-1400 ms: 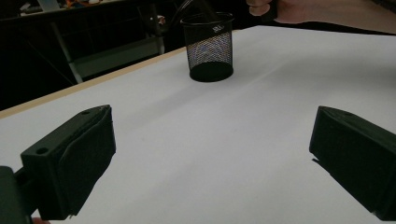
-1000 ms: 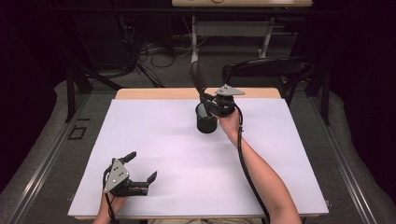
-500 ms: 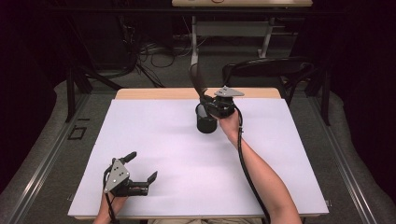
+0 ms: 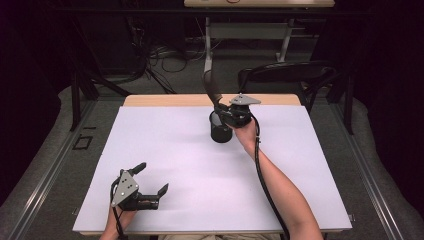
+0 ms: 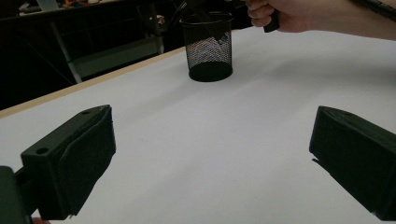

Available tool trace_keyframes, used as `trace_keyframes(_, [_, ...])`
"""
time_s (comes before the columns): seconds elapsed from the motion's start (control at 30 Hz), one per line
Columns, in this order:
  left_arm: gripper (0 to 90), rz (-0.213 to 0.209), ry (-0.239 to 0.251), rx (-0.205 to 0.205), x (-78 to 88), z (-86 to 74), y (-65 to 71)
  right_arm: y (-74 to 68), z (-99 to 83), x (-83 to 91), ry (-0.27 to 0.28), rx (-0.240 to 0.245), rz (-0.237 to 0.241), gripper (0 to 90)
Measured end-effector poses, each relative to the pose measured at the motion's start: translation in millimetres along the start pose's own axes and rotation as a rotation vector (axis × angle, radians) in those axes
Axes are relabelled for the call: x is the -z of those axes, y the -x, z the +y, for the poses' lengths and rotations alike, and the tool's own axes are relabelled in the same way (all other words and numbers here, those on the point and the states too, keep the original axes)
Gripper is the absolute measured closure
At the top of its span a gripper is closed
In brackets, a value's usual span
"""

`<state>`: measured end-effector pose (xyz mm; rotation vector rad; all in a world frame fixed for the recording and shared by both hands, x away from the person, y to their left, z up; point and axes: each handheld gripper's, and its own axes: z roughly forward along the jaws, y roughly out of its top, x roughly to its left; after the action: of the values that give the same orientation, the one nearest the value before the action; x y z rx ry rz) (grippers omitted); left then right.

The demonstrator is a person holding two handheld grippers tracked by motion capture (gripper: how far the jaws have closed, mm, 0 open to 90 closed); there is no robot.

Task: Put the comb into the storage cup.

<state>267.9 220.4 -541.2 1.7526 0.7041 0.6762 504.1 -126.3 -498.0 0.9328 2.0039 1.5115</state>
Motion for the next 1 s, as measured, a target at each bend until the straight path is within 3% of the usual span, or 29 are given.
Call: trace_keyframes(1.0, [0.5, -0.001, 0.003, 0.001, 0.2, 0.0, -0.1, 1.4, -7.7, -1.0, -0.032, -0.003, 0.000, 72.5])
